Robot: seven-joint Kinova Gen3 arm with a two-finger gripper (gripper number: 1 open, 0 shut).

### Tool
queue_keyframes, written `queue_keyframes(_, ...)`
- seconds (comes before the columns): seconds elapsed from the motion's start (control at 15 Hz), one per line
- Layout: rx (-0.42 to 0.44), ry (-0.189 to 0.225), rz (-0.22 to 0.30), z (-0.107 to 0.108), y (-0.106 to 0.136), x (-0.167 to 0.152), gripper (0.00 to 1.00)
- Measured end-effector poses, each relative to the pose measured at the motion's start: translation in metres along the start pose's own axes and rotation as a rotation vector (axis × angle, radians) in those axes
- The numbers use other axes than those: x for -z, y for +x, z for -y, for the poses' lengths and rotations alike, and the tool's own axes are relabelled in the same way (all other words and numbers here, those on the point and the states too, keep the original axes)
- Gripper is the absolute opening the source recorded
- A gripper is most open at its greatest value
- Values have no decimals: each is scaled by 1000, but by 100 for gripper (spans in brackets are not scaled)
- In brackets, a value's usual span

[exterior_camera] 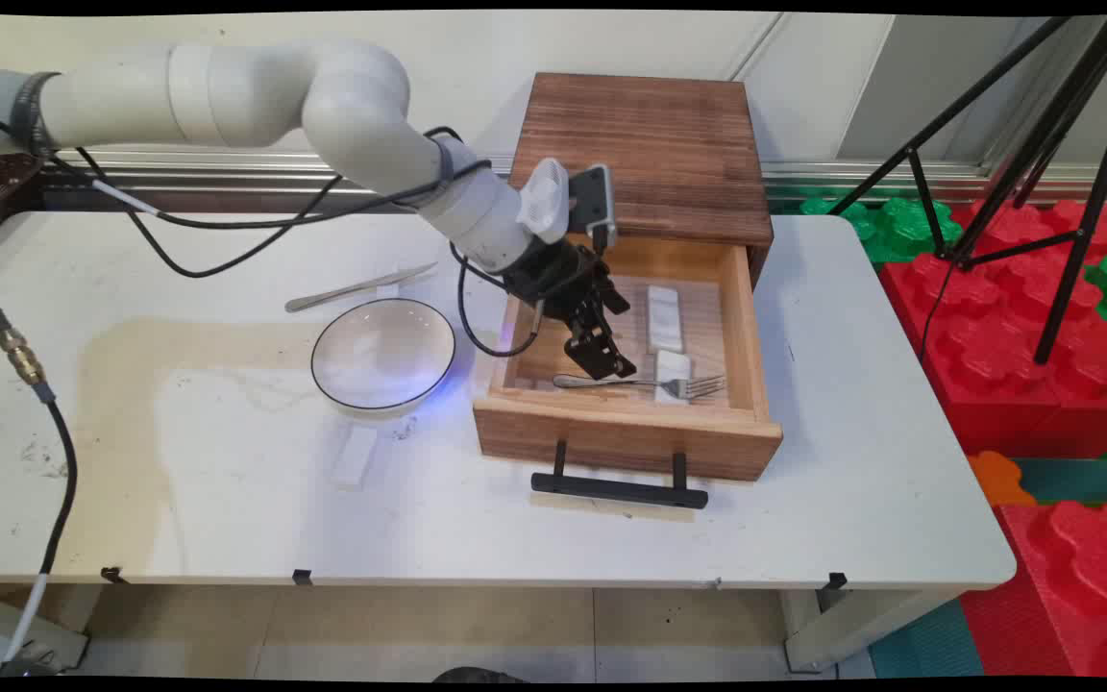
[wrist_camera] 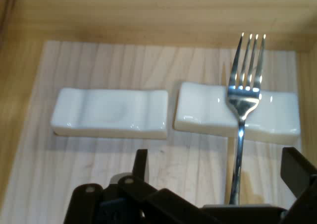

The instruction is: Pick up the knife from the left of the white plate

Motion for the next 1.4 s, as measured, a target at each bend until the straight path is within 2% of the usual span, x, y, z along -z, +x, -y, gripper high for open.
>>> queue_keyframes(0.67,0,23,-78,-3,4,63,100)
queue_keyframes(1.4,28,22,-169,-14,-21,147,100)
